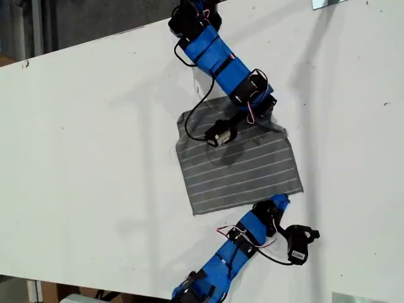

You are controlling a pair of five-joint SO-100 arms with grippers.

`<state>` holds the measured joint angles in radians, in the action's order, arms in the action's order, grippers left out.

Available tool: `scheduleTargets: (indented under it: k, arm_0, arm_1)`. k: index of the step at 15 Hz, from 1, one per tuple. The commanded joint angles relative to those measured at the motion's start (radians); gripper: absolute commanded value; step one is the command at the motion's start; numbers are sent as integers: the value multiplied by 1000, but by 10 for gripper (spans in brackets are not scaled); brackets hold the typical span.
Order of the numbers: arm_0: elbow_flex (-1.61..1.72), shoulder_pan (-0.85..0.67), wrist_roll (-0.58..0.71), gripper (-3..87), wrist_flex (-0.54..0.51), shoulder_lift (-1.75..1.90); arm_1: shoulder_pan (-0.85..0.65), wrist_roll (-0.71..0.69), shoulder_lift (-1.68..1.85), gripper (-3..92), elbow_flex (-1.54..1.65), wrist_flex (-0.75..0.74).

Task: Grasp corners of a square towel and fold twice.

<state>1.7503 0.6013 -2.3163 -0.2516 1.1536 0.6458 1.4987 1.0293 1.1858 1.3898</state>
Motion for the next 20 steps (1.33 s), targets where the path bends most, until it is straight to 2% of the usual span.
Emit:
scheduleTargets:
  k: [1, 2, 3, 5, 6, 7, 8, 10, 11, 12, 15, 17, 20]
  arm_0:
    - [-117, 57, -51, 185, -374, 95]
    - [-156, 75, -63, 206, -454, 98]
    - [-155, 86, -78, 218, -480, 100]
    - [-11, 103, -118, 217, -365, 160]
    - [40, 112, -138, 217, -348, 202]
    - [52, 114, -124, 217, -374, 252]
    - [-18, 84, -28, 218, -405, 262]
    - [-456, -3, 241, 221, -624, 57]
    - [-664, -43, 341, 222, -689, -71]
    - [-801, -84, 453, 221, -681, -170]
    - [-827, -199, 609, 225, -591, -276]
    - [-779, -222, 592, 228, -578, -337]
    - [-630, -163, 471, 230, -584, -285]
  arm_1:
    - [15, -14, 78, -1, -64, 15]
    - [12, -14, 80, -1, -64, 17]
    - [9, -18, 81, -1, -71, 17]
    - [6, -26, 81, -1, -83, 17]
    - [5, -26, 83, -1, -83, 18]
    - [6, -26, 83, -1, -80, 20]
    - [6, -26, 78, -1, -75, 20]
    - [2, -26, 69, -1, -72, 15]
    - [2, -26, 67, -1, -72, 12]
    - [5, -21, 67, -1, -72, 12]
    - [18, -9, 67, -1, -72, 12]
    - [31, 6, 75, -1, -72, 20]
    - [43, 20, 80, -1, -71, 25]
